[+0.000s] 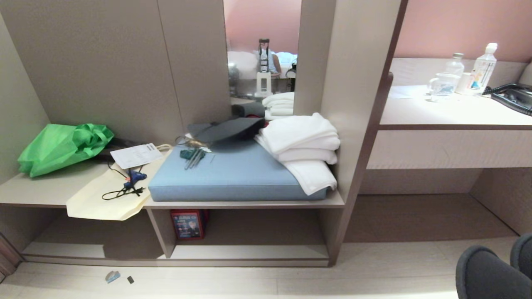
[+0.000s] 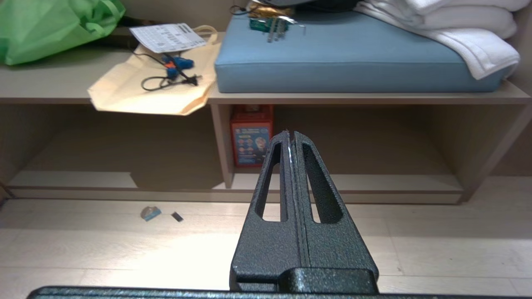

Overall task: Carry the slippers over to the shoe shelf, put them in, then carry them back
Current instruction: Place the slippers on the floor

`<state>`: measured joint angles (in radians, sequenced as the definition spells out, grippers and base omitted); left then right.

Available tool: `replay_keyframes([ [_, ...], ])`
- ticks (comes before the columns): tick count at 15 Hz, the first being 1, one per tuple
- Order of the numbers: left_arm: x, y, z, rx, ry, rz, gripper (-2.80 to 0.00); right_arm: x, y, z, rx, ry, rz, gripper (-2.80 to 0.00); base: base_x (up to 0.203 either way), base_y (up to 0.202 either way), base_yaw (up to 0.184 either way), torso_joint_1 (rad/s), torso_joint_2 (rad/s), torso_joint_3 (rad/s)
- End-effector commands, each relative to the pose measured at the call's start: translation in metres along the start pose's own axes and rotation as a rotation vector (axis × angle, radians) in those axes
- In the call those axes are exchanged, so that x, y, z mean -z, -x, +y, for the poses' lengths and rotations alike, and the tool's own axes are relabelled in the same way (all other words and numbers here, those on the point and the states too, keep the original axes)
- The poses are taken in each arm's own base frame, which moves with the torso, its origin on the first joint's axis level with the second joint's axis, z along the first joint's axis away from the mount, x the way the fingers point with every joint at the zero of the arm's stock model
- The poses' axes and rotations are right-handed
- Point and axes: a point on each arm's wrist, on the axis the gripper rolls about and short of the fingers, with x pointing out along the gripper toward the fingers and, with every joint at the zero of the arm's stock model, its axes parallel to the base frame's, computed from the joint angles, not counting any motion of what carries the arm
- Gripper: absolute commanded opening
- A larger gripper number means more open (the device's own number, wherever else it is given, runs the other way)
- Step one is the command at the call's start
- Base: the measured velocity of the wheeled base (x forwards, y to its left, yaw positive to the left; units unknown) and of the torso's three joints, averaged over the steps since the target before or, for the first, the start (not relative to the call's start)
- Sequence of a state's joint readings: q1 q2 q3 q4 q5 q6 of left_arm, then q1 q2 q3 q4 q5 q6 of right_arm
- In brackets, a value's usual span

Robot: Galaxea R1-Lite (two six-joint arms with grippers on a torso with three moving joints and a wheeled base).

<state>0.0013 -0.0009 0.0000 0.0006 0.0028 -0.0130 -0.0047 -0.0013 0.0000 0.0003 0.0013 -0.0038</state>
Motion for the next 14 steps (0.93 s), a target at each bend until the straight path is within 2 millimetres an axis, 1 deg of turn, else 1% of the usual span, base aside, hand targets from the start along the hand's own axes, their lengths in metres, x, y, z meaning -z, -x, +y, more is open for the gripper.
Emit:
replay_keyframes([
  [1, 0.0001, -0.0001, 0.0000, -0.001, 0.001, 0.002, -2.80, 0.0000, 0.0000, 0.0000, 0.000, 0.001, -0.001, -2.80, 0.000, -0.197, -0.001, -0.001, 0.00, 0.004],
  [14, 0.0000, -0.0001, 0.0000, -0.001, 0.001, 0.001, -2.80, 0.0000, 0.0000, 0.0000, -0.002, 0.001, -0.001, -2.80, 0.000, -0.195, 0.002, 0.003, 0.00, 0.002],
])
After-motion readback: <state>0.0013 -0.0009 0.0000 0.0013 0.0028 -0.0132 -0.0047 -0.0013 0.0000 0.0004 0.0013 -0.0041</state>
